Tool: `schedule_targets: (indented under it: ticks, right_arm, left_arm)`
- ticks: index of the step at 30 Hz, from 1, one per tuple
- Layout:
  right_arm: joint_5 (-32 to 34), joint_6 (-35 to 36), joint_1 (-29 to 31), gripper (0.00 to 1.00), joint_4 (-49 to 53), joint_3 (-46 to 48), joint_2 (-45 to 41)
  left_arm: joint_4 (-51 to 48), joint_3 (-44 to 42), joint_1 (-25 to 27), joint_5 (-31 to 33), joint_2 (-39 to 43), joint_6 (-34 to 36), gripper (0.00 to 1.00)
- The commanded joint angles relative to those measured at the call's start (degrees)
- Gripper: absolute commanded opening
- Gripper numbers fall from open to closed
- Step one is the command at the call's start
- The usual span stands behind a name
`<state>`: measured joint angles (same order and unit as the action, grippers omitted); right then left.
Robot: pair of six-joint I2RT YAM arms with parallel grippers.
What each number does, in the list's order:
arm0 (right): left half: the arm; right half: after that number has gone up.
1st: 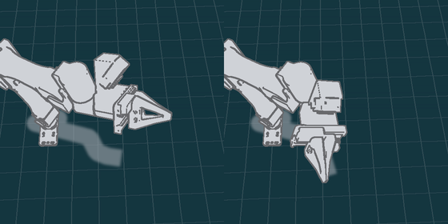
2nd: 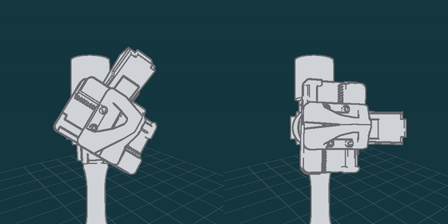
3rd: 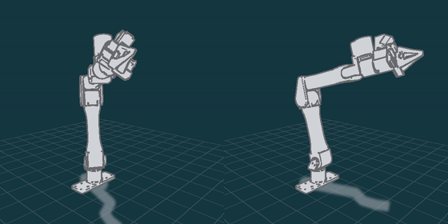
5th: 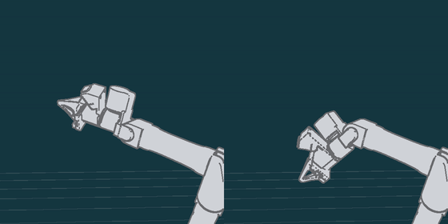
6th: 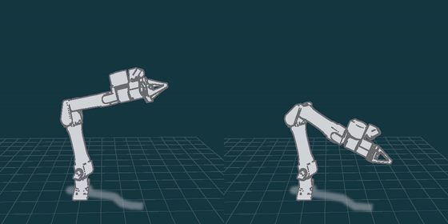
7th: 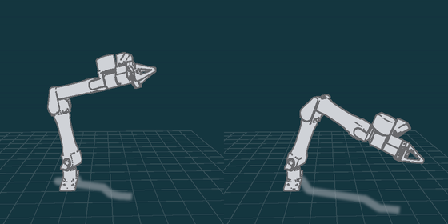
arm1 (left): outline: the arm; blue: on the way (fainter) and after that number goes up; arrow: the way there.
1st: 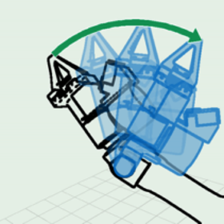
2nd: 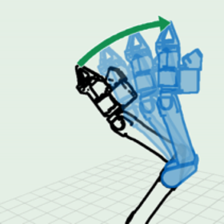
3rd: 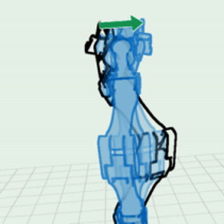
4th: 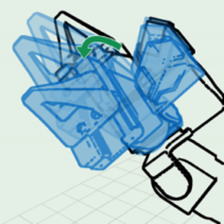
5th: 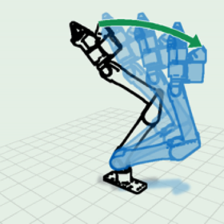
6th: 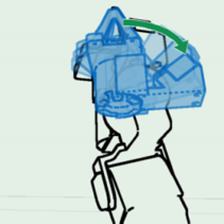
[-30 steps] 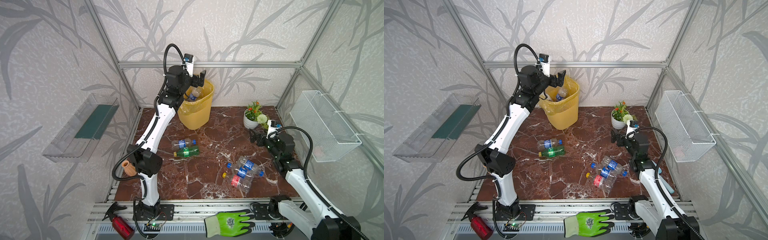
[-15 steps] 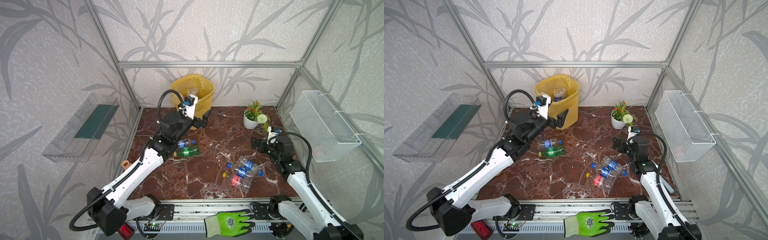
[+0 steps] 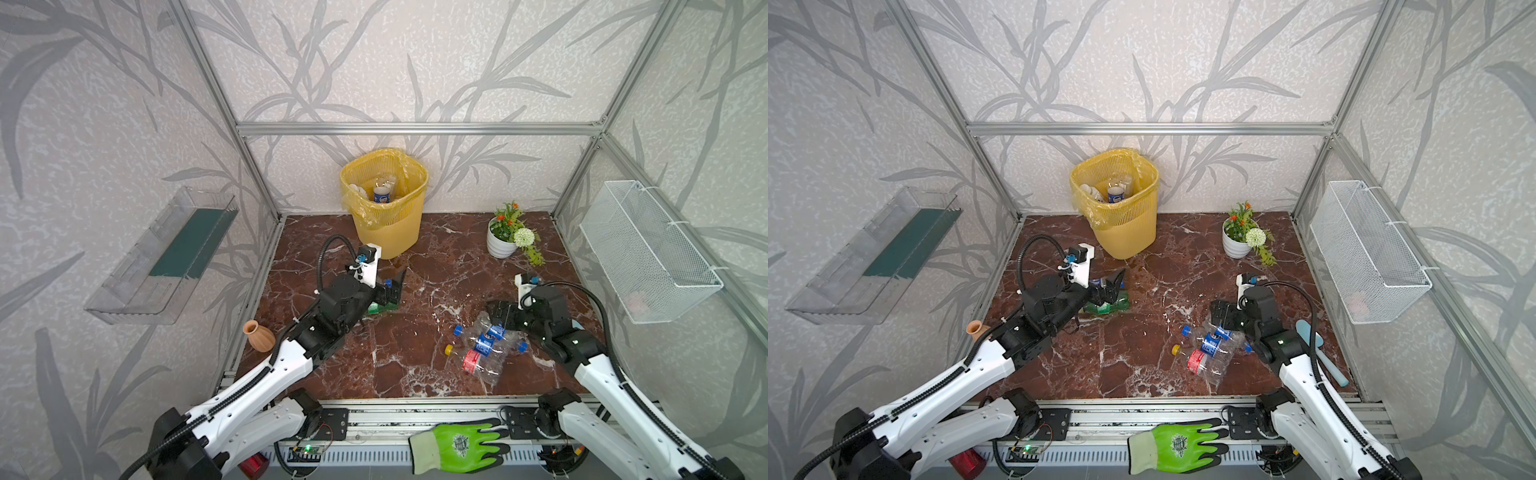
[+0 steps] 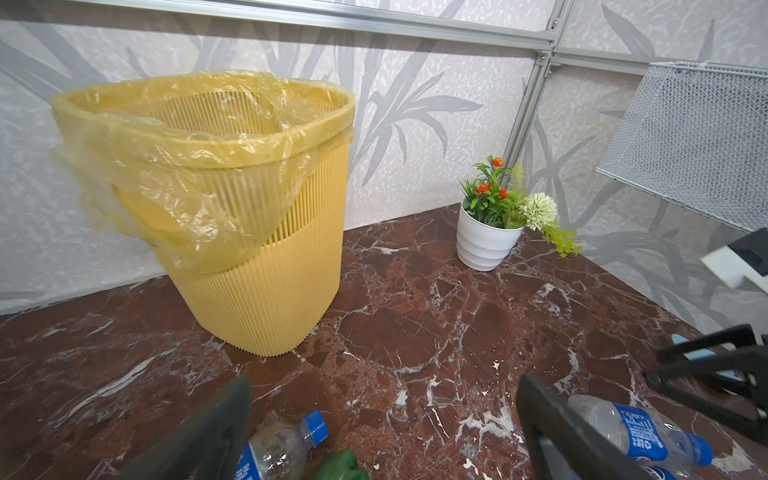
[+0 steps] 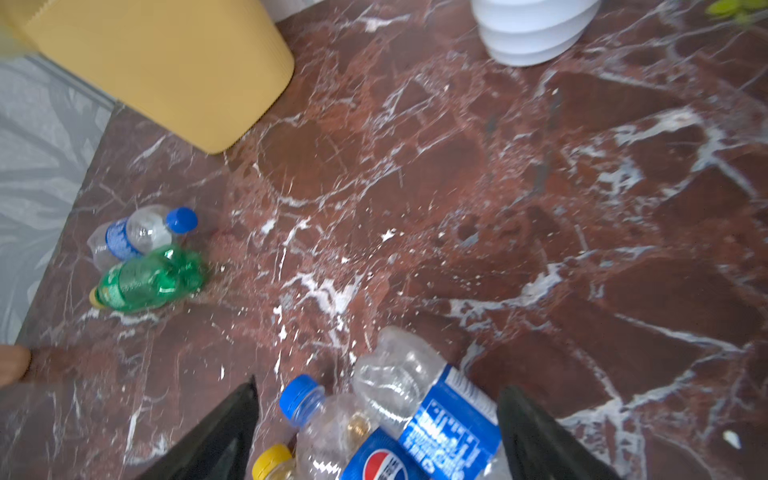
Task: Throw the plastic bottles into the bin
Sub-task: 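Draw the left arm back while the right gripper lowers onto the red-labelled bottle, then grasp the yellow-capped red-labelled bottle with the right gripper and lift it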
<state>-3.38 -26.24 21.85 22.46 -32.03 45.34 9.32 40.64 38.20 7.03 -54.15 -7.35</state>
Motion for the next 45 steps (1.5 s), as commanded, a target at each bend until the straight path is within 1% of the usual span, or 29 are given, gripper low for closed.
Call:
schedule_targets:
  ticks: [1, 4, 9, 14, 17, 19, 24, 28, 32, 39, 40, 45]
  right_arm:
    - [5.96, -3.62, 6.19, 0.89, 7.66, -2.64, -1.19]
    - [9.14, -6.74, 12.04, 0.88, 11.79, -3.26, -2.4]
    - [12.27, -12.64, 19.43, 0.87, 16.06, -2.72, -4.12]
    - [16.11, -15.28, 26.99, 0.86, 20.14, -3.99, -2.96]
    - [16.13, -16.27, 30.0, 0.85, 21.46, -4.49, -1.57]
    - [15.66, -16.8, 31.83, 0.85, 20.24, -3.83, -0.35]
    - [15.67, -16.23, 34.4, 0.84, 16.56, -2.67, 4.27]
    - [15.97, -13.61, 34.71, 0.85, 14.87, -2.64, 8.36]
    - [14.4, -11.93, 34.84, 0.86, 13.95, -3.22, 12.2]
    - [12.53, -11.63, 36.44, 0.85, 14.34, -3.83, 17.38]
    - [12.36, -11.77, 38.1, 0.85, 14.14, -3.87, 18.04]
    - [11.62, -11.91, 39.75, 0.82, 12.62, -4.11, 21.94]
  left_arm:
    - [-2.56, -0.19, 0.03, 2.12, 1.5, -0.8, 0.99]
    - [-3.64, -0.63, -0.01, 2.16, 2.79, -1.18, 0.99]
    - [-3.85, -2.35, -0.04, 2.51, 4.96, -2.12, 0.99]
    - [-5.26, -3.07, -0.05, 2.35, 6.81, -2.66, 0.99]
    - [-5.45, -3.7, 0.02, 2.55, 7.87, -2.61, 0.99]
    - [-5.69, -4.03, 0.0, 2.64, 8.35, -2.58, 0.99]
    - [-6.2, -4.66, -0.05, 2.89, 9.06, -3.15, 0.99]
    - [-6.78, -4.96, 0.01, 3.52, 10.09, -3.04, 0.99]
    - [-7.35, -5.26, -0.05, 3.82, 10.87, -3.18, 0.99]
    - [-8.09, -5.71, -0.03, 4.22, 11.68, -3.39, 0.99]
    - [-8.09, -5.75, 0.03, 4.31, 11.67, -3.36, 0.99]
    - [-8.26, -6.06, 0.0, 4.8, 11.86, -3.07, 0.99]
